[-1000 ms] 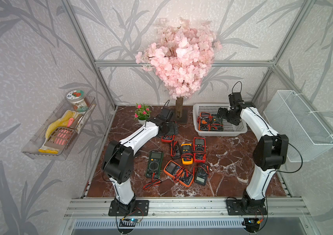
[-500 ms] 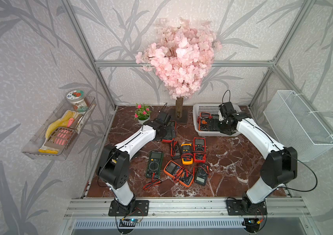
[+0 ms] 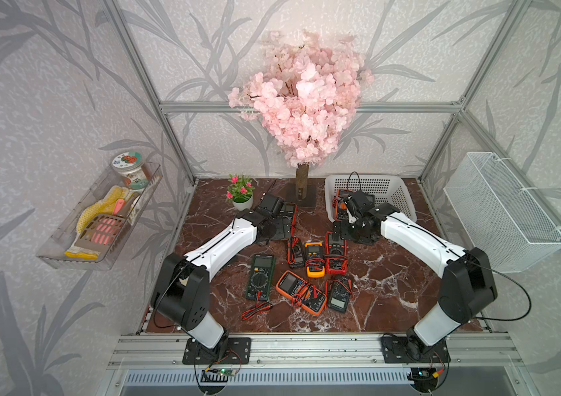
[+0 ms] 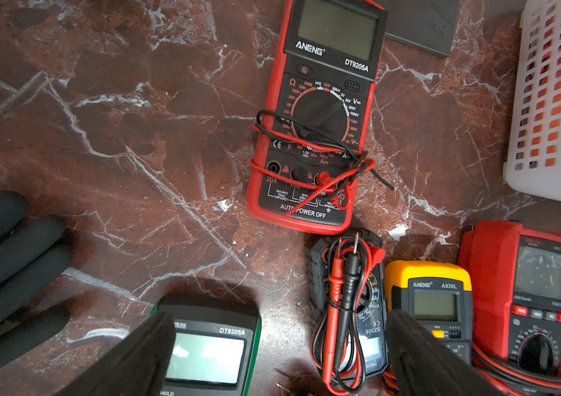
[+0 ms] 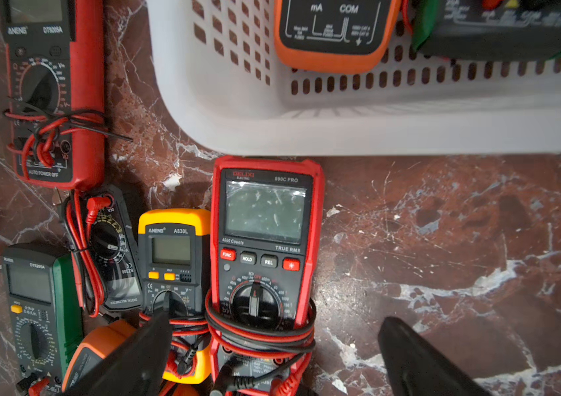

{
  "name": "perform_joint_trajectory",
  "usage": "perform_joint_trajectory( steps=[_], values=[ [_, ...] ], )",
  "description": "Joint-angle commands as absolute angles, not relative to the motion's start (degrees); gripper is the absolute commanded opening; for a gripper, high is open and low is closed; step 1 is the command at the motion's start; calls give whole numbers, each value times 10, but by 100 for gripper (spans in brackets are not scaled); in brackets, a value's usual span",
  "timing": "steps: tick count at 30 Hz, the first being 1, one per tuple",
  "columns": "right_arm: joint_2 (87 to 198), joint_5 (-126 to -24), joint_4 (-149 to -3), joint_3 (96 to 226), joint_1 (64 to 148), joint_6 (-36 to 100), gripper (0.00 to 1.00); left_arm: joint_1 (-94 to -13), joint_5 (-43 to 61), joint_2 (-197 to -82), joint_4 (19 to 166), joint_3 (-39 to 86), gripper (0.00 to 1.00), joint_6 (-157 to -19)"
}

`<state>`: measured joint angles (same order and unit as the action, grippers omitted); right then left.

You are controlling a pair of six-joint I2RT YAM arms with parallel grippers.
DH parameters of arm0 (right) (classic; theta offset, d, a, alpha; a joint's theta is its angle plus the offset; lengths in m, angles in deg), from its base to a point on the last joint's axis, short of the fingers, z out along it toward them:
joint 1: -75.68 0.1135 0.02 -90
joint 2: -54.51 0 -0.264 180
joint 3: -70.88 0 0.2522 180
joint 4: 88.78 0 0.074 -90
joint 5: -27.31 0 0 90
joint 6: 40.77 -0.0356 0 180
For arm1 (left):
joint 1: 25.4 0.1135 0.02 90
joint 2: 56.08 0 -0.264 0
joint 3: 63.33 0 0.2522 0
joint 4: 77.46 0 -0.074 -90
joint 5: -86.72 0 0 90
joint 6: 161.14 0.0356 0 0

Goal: Put the multimeter into the basket
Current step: Pick up the multimeter from the center of the board.

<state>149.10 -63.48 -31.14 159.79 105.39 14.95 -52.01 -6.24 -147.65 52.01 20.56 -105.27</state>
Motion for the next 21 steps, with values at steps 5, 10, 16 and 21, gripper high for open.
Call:
perform_joint_trajectory(
  steps=[5,10,16,21],
  values=[
    [1513,-601,-329,1581,1085,115,99,-518,-63,-1460,526,197,100,-1057],
    [1546,-606,-329,1583,1093,119,100,-519,-53,-1455,541,183,100,-1067],
    [1570,-608,-332,1582,1098,121,99,-519,-43,-1453,553,172,100,-1076],
    [1587,-610,-334,1582,1100,123,100,-518,-42,-1455,555,171,100,-1074]
  ],
)
